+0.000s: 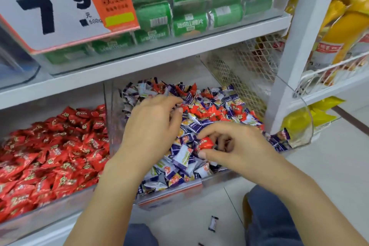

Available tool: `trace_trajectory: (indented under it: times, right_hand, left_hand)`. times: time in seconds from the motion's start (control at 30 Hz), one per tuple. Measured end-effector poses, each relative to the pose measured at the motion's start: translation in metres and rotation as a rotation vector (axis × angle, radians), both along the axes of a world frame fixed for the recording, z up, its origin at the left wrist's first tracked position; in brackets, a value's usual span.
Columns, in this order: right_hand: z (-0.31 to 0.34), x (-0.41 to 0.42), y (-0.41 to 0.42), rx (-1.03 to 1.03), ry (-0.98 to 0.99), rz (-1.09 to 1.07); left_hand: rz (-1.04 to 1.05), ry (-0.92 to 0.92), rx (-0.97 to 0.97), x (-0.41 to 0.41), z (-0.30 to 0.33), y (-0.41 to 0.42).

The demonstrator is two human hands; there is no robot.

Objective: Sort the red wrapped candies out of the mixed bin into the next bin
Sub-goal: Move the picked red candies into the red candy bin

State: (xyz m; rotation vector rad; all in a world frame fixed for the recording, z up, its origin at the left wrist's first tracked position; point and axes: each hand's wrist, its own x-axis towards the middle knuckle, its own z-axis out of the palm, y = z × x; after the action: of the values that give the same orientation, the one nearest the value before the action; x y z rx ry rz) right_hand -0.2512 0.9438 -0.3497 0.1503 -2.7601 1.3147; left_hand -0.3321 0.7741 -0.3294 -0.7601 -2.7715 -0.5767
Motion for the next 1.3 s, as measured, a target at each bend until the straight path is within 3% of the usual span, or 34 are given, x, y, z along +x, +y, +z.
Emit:
trace_trajectory:
  times: [0.2,0.33,0.47,0.57,0.63,0.73,0.9,1.0,1.2,1.3]
  right_hand:
    - [0.004,-0.010,0.037,-0.335,0.055,-0.283]
    - [0.005,-0.029,0.057,-0.597,-0.056,-0.419]
    - [-0.009,-0.050,0.062,-0.452,-0.068,-0.451]
    - [-0.021,-0.059,0.059,0.059,-0.049,-0.363]
    - [-0.025,-0.065,0.058,0.183,-0.119,-0.269]
    - [-0.025,-0.068,0.053,0.081,-0.243,-0.108]
    - [-0.023,-0.066,0.047,-0.011,-0.245,0.006]
    - [-0.023,-0.063,0.048,-0.117,-0.251,0.045]
    - [-0.030,-0.064,0.057,-0.115,-0.160,0.047]
    - [-0.027,-0.064,0.056,-0.151,-0.136,0.048]
  left_hand:
    - [-0.073,-0.002,-0.231,-0.013,-0.008,0.031]
    - [-0.081,-0.074,-0.311,-0.017,-0.004,0.040]
    - [-0.065,-0.127,-0.169,-0.018,0.006,0.039]
    - [-0.051,-0.101,0.030,-0.020,0.009,0.039]
    - [-0.043,-0.103,0.079,-0.019,0.011,0.043]
    - [-0.024,-0.112,0.011,-0.018,0.008,0.053]
    - [-0.013,-0.058,-0.266,-0.018,-0.009,0.064]
    - [-0.065,-0.048,-0.334,-0.020,-0.014,0.064]
    - [-0.029,-0.176,-0.063,-0.019,-0.005,0.058]
    - [-0.040,-0.214,-0.022,-0.015,-0.001,0.060]
